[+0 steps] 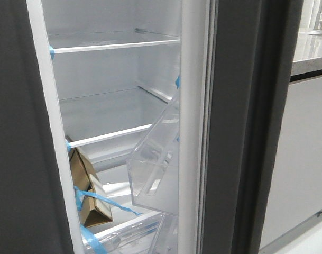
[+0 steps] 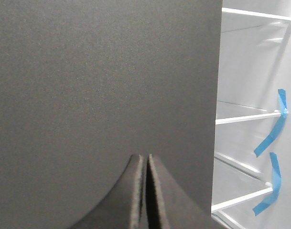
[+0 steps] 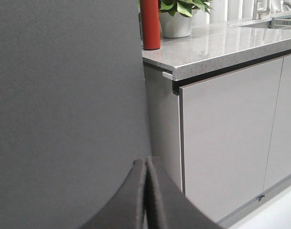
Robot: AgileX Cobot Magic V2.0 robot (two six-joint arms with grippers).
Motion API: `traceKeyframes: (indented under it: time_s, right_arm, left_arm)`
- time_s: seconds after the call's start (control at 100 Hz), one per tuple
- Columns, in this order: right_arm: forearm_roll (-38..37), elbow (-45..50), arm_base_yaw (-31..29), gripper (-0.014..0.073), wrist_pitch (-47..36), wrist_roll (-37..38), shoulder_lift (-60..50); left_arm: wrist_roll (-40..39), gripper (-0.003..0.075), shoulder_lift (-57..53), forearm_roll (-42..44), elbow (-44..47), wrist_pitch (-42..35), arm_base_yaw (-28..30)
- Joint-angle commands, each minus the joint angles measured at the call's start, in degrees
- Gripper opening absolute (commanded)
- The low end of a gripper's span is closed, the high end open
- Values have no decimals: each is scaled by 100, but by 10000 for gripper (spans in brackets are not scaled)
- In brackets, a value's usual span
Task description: Close fridge door
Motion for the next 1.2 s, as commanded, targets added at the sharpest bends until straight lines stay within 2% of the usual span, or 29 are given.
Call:
traceKeyframes:
  time_s: [0.0, 0.72, 0.77, 0.87, 1.05, 1.19]
  right_arm:
    - [-67, 105, -21, -46, -446, -42, -132]
    - [-55, 105, -21, -46, -475, -42, -132]
    - [133, 72, -21, -46, -486, -31, -117]
    - [1099, -242, -21, -46, -523, -31, 125]
    - [1298, -1240, -21, -46, -523, -31, 1196]
    - [2124, -2005, -21, -46, -564, -22, 2178]
  left_arm:
    - [-25, -20, -61, -23, 201, -422, -10]
    - [-25, -20, -61, -23, 201, -422, -10]
    - [-25, -20, -61, -23, 201, -422, -10]
    - [-25, -20, -61, -23, 201, -422, -10]
    - [-25, -20, -61, -23, 201, -422, -10]
    - [-25, -20, -61, -23, 201, -422, -10]
